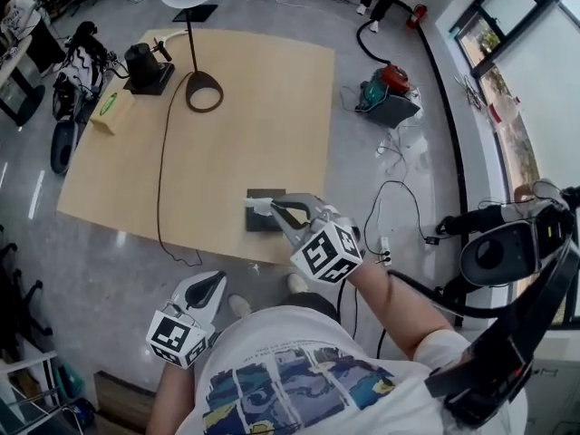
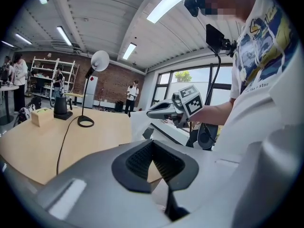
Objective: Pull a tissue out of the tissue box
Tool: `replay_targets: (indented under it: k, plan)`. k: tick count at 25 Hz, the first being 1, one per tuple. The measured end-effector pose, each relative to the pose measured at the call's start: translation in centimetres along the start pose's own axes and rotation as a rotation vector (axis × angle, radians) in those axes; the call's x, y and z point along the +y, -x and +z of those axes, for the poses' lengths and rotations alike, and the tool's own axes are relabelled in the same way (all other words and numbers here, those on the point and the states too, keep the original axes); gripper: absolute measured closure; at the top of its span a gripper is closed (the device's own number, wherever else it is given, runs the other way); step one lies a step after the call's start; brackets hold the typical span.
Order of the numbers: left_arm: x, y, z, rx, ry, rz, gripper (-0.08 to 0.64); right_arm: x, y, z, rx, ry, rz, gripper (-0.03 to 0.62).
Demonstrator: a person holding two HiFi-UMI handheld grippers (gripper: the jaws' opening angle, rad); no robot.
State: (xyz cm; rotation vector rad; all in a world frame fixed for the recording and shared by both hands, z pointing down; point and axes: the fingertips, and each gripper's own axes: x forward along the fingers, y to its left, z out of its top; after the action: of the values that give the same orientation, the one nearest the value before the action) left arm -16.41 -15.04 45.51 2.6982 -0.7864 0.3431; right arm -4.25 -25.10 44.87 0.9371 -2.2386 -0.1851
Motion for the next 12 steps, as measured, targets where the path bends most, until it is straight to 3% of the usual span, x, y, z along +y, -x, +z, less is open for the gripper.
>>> replay_targets:
  k: [12]
  plan:
    - [-0.6,-1.4,0.7,0.006,-0.021,-0.034,0.554,1.3,3.0,2.0,-0.049,0.0,0.016,0.589]
